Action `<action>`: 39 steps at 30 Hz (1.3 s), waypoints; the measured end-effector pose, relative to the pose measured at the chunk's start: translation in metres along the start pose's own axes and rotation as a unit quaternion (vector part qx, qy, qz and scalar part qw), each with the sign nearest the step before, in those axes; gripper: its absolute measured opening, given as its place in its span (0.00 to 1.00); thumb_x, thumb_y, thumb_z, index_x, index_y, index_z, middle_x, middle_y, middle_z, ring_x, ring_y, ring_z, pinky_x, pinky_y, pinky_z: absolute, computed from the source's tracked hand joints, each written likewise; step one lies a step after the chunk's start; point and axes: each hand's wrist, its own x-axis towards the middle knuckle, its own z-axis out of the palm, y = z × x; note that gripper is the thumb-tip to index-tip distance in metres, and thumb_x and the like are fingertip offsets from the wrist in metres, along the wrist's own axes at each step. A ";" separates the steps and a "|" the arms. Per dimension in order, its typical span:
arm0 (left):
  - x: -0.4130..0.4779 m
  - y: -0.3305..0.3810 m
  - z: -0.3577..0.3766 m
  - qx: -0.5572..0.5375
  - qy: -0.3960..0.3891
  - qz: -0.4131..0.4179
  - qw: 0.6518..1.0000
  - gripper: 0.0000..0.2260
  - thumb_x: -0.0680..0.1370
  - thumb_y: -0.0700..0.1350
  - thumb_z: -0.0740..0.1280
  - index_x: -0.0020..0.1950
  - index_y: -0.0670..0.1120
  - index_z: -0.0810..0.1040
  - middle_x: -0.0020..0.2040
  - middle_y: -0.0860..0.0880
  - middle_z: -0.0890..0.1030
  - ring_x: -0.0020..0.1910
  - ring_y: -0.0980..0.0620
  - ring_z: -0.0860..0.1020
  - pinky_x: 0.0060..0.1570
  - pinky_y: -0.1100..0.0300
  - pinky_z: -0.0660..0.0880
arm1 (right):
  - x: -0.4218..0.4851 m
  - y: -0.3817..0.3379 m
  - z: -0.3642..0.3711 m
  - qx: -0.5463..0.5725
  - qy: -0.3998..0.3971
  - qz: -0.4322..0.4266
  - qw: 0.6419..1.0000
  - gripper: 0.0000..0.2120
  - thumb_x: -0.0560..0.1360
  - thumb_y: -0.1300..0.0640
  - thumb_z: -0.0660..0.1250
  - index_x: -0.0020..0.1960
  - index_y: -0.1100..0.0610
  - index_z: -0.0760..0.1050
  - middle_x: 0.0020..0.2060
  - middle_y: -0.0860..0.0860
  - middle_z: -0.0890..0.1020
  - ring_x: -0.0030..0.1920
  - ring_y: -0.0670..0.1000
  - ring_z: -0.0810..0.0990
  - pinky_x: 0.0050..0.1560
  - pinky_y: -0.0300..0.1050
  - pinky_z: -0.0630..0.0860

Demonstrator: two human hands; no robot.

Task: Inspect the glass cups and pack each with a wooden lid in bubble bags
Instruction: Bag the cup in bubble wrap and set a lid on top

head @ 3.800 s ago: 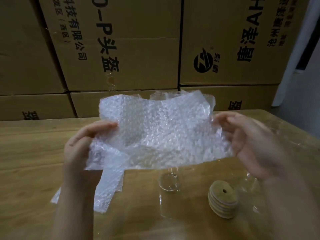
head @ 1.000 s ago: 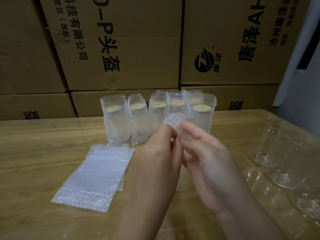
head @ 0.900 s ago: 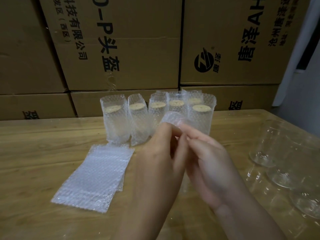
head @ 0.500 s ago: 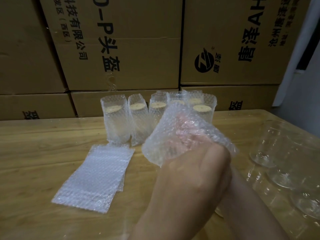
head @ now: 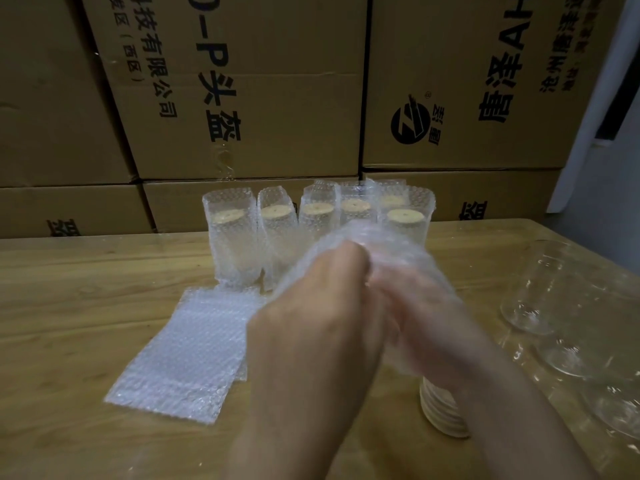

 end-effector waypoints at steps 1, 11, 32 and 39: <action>0.002 -0.006 0.000 0.005 0.002 -0.043 0.999 0.04 0.71 0.42 0.67 0.40 0.46 0.73 0.29 0.52 0.74 0.23 0.48 0.70 0.18 0.57 0.66 | -0.002 -0.001 0.001 -0.070 -0.024 0.013 0.997 0.08 0.78 0.59 0.61 0.55 0.56 0.77 0.44 0.47 0.85 0.44 0.41 0.82 0.46 0.36 0.78; 0.011 -0.066 -0.010 -0.069 0.038 -0.270 0.960 0.09 0.75 0.45 0.65 0.52 0.55 0.69 0.32 0.54 0.77 0.33 0.53 0.78 0.31 0.57 0.71 | 0.001 0.000 -0.011 -0.428 0.149 -0.216 0.865 0.06 0.78 0.53 0.61 0.53 0.44 0.74 0.51 0.37 0.77 0.53 0.35 0.75 0.51 0.33 0.74; 0.008 -0.077 0.006 -0.163 -0.029 -0.304 0.938 0.08 0.76 0.45 0.66 0.50 0.57 0.71 0.33 0.54 0.80 0.30 0.56 0.79 0.33 0.54 0.74 | 0.006 -0.014 -0.048 0.016 0.231 -0.244 0.942 0.29 0.61 0.41 0.78 0.57 0.47 0.70 0.53 0.50 0.80 0.49 0.53 0.84 0.40 0.43 0.81; 0.010 -0.078 0.002 -0.283 -0.084 -0.312 0.903 0.12 0.74 0.38 0.66 0.48 0.56 0.74 0.28 0.51 0.77 0.25 0.57 0.76 0.34 0.55 0.72 | 0.009 -0.003 -0.033 -0.103 0.202 -0.207 0.952 0.22 0.59 0.43 0.76 0.50 0.40 0.73 0.49 0.42 0.78 0.49 0.47 0.83 0.45 0.51 0.82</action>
